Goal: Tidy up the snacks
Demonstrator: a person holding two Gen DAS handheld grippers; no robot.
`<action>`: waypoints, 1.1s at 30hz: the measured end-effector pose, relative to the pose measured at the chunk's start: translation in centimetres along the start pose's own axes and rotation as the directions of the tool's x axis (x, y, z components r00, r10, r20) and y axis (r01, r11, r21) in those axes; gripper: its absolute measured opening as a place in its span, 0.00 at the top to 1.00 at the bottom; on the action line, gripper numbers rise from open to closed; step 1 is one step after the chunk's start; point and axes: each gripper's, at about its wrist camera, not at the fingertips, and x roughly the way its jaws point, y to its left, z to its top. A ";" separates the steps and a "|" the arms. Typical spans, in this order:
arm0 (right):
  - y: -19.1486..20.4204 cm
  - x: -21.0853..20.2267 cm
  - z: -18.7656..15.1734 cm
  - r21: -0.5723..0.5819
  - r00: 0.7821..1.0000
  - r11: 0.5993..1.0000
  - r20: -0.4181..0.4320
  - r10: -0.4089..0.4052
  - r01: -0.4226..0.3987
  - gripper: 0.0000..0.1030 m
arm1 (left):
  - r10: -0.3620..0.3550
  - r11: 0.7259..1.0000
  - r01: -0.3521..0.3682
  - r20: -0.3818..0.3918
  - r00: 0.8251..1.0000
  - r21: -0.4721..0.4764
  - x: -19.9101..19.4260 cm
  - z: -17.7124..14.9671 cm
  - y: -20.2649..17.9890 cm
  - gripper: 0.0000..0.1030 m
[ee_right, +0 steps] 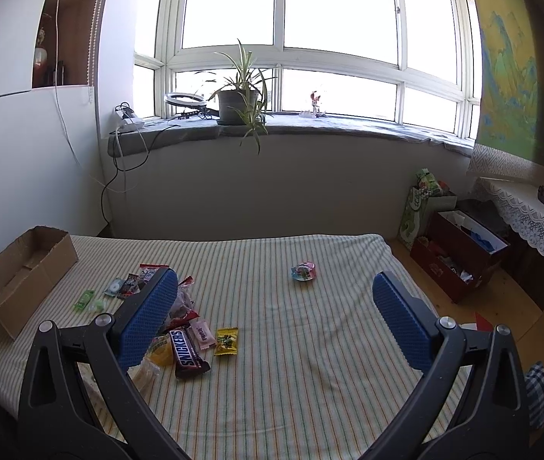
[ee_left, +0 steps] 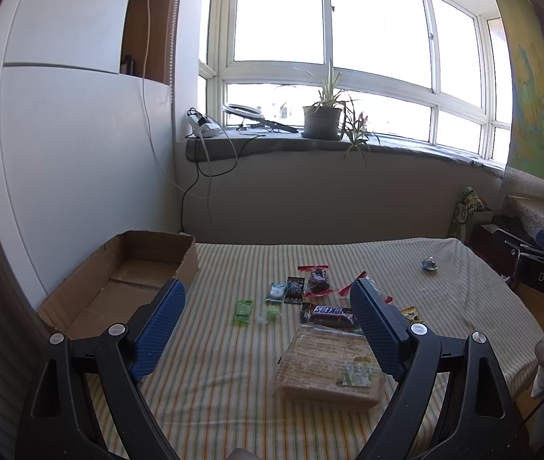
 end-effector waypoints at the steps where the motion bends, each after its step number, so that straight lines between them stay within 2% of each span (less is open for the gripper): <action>1: 0.0 0.0 0.0 0.001 1.000 1.000 -0.001 0.000 0.000 0.00 | -0.001 1.000 0.001 0.000 1.000 0.001 0.0 0.0 0.0 0.14; 33: 0.1 0.3 -0.5 -0.001 1.000 1.000 -0.004 0.007 -0.007 0.00 | -0.011 1.000 0.011 -0.010 1.000 -0.002 0.2 0.3 0.1 0.14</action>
